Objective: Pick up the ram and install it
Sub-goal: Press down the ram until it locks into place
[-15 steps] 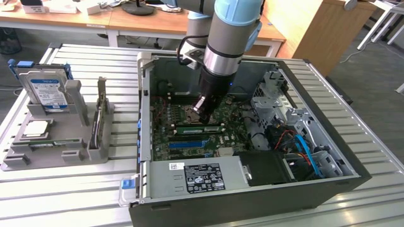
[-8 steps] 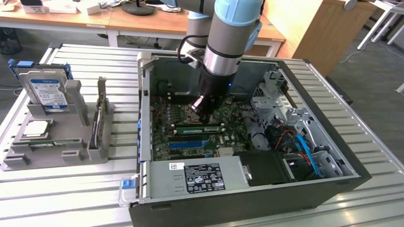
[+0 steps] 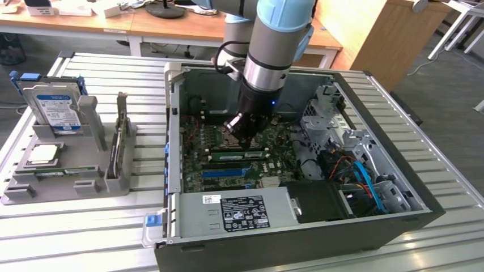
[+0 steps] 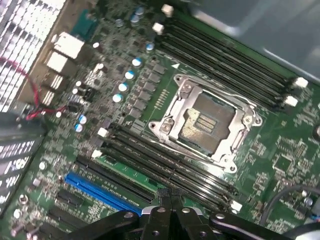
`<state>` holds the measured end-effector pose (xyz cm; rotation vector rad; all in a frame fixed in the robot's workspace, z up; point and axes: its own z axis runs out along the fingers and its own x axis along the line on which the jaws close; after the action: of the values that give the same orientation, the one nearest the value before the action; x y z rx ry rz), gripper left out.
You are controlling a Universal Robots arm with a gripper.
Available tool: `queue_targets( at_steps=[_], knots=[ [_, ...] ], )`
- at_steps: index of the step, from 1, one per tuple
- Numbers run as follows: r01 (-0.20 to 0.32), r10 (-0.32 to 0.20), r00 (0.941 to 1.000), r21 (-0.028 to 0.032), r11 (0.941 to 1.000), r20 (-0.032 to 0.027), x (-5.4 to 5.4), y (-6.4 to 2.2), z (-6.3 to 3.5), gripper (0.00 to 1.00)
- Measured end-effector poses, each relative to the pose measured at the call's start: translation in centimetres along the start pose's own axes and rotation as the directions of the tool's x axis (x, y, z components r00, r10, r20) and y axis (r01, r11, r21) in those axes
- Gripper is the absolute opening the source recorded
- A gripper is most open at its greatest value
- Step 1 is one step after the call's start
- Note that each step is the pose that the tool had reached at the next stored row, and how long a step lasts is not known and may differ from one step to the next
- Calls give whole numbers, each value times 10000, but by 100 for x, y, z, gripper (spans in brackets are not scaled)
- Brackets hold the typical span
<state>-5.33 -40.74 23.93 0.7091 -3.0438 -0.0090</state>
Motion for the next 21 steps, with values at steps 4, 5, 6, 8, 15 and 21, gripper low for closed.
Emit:
queue_targets(
  at_steps=[4, 5, 6, 8, 15, 21],
  knots=[
    [-683, 683, 9977, -10, 9977, 7, 0, 0, 6, 11],
    [-854, 854, 9963, -13, 9963, 8, 0, 0, 8, 11],
    [-1020, 1020, 9948, -15, 9948, 9, 0, 0, 9, 11],
    [-1342, 1342, 9909, -21, 9909, 12, 0, 0, 12, 11],
    [-2521, 2521, 9677, -40, 9677, 20, -1, 0, 17, 11],
    [-3162, 3162, 9487, -51, 9487, 23, -1, 0, 18, 11]
  ],
)
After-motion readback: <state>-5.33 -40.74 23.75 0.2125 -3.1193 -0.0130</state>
